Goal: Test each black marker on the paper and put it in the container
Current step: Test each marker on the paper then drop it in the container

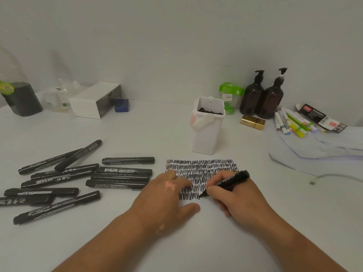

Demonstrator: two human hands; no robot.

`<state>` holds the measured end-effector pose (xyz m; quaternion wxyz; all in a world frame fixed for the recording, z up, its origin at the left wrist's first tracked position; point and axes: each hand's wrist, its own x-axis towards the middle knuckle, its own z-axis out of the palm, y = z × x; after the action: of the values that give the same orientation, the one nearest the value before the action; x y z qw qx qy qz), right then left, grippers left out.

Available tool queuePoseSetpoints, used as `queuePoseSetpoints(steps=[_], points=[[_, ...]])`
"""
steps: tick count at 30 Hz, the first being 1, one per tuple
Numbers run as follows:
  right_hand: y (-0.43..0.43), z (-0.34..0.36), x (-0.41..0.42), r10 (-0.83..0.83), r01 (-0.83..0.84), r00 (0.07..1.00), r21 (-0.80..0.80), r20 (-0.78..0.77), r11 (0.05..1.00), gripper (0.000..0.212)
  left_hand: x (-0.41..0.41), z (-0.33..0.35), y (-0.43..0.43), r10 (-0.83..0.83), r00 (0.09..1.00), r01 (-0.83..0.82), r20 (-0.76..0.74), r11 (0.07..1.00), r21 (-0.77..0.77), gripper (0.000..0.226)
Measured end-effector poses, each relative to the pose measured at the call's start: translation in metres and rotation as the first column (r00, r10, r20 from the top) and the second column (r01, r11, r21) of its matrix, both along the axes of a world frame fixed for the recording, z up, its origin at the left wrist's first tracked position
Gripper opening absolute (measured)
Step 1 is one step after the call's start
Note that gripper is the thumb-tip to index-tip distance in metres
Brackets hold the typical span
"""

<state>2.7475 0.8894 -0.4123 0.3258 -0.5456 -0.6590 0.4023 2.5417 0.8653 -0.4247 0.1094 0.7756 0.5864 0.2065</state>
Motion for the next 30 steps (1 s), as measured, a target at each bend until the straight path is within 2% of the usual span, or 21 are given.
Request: queuePoseSetpoints(steps=[5,7,11,13,17,19,21,23,24,26,30], points=[[0.0,0.0,0.001,-0.027,0.026,0.999,0.009,0.023,1.0,0.002,0.001,0.003,-0.002,0.008,1.0,-0.008,0.0,1.0,-0.004,0.056],[0.0,0.001,0.001,-0.012,0.012,0.999,0.018,0.047,1.0,0.01,0.001,0.003,-0.002,0.012,1.0,-0.012,-0.008,1.0,-0.018,0.057],[0.001,-0.002,0.001,-0.06,0.059,0.998,0.026,0.019,0.998,0.004,0.001,0.005,-0.003,0.016,1.0,-0.016,-0.015,0.999,-0.028,0.058],[0.002,-0.003,0.002,-0.062,0.06,0.997,0.044,0.053,0.997,0.003,0.001,0.005,-0.003,0.018,1.0,-0.019,-0.016,0.999,-0.035,0.058],[0.001,0.001,0.002,-0.038,0.032,0.995,0.067,0.094,0.997,0.016,0.001,0.006,-0.003,0.016,1.0,-0.017,-0.023,0.999,-0.047,0.059],[0.001,0.001,0.002,-0.058,0.054,0.997,0.08,0.048,0.995,0.015,0.0,0.007,-0.003,0.01,1.0,-0.011,-0.025,0.999,-0.045,0.059],[0.002,0.002,0.005,-0.089,0.095,0.994,0.085,-0.067,0.992,0.014,-0.001,0.01,-0.003,0.014,0.999,-0.013,0.045,1.0,-0.01,0.056],[0.004,0.006,0.007,-0.114,0.128,0.973,0.058,-0.201,0.99,0.012,-0.004,0.017,-0.003,0.032,0.977,-0.042,0.213,0.998,0.045,0.038],[0.004,0.007,0.008,-0.12,0.134,0.956,0.036,-0.269,0.99,0.011,-0.005,0.019,-0.003,0.04,0.947,-0.049,0.319,0.999,0.022,0.031],[0.004,0.01,0.01,-0.107,0.12,0.922,0.012,-0.372,0.993,0.012,-0.009,0.021,-0.001,0.07,0.862,-0.031,0.503,0.996,-0.084,0.038],[0.007,0.012,0.017,-0.082,0.11,0.921,0.053,-0.38,0.992,0.01,-0.011,0.021,0.0,0.085,0.809,-0.02,0.581,0.993,-0.118,0.049]])
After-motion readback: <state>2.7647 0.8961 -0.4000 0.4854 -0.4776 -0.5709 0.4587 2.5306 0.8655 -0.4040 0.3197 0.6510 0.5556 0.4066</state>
